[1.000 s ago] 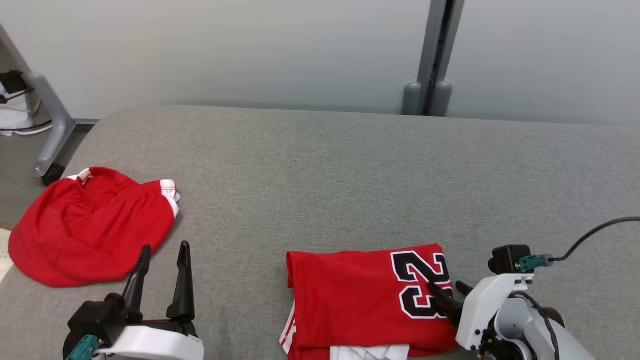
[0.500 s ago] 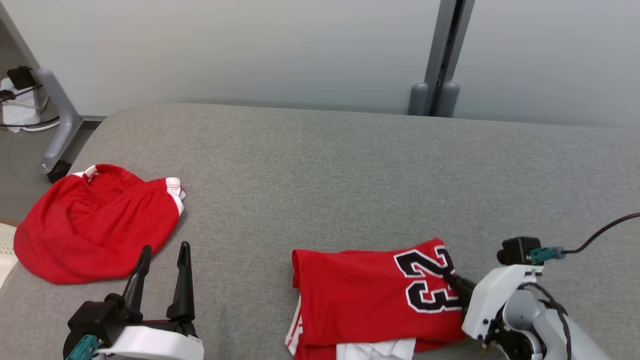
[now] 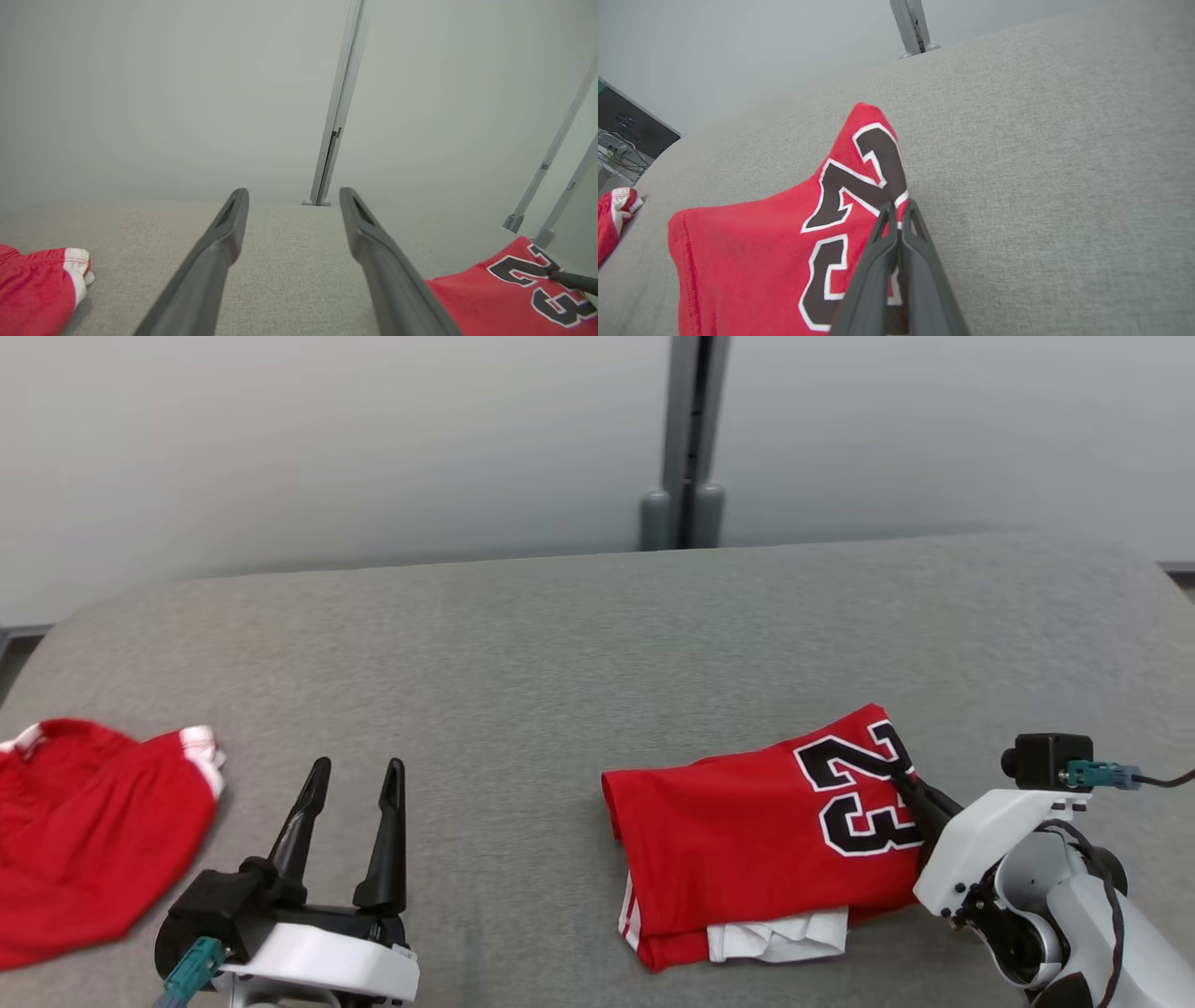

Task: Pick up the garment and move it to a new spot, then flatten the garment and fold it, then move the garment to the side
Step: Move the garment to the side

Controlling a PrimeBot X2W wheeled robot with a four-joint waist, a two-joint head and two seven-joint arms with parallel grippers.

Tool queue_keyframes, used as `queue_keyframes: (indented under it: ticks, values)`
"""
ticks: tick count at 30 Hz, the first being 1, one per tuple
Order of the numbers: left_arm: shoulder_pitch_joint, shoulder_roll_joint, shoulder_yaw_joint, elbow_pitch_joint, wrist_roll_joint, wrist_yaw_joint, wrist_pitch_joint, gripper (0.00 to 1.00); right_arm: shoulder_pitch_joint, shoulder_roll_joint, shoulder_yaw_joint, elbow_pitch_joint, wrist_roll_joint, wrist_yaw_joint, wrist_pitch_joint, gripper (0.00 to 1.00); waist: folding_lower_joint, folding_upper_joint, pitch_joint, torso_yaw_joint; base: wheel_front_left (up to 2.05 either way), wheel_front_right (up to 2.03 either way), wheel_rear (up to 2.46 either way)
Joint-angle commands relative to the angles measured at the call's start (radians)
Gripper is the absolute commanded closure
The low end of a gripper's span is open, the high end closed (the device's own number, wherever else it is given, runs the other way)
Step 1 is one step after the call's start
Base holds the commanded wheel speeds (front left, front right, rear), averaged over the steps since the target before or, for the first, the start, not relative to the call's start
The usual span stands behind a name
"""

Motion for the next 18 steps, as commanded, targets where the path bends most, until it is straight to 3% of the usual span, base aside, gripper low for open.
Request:
queue_keyframes:
  ticks: [1, 10, 18]
  values:
    - [-0.023, 0.004, -0.002, -0.006, 0.005, -0.001, 0.000, 0.00, -0.010, -0.007, -0.003, -0.004, -0.009, 0.000, -0.012, 1.00, 0.0000, 0.0000, 0.006, -0.070, 0.00, 0.00, 0.00]
    - [-0.064, 0.004, -0.061, 0.002, 0.006, -0.013, 0.000, 0.00, -0.020, -0.019, -0.035, 0.000, -0.011, 0.000, -0.060, 1.00, 0.0000, 0.0000, 0.037, -0.222, 0.00, 0.00, 0.00]
    - [-0.093, 0.004, -0.096, 0.019, 0.014, -0.018, 0.000, 0.00, -0.029, -0.018, -0.036, -0.005, -0.002, 0.000, -0.093, 1.00, 0.0000, 0.0000, 0.062, -0.303, 0.00, 0.00, 0.00]
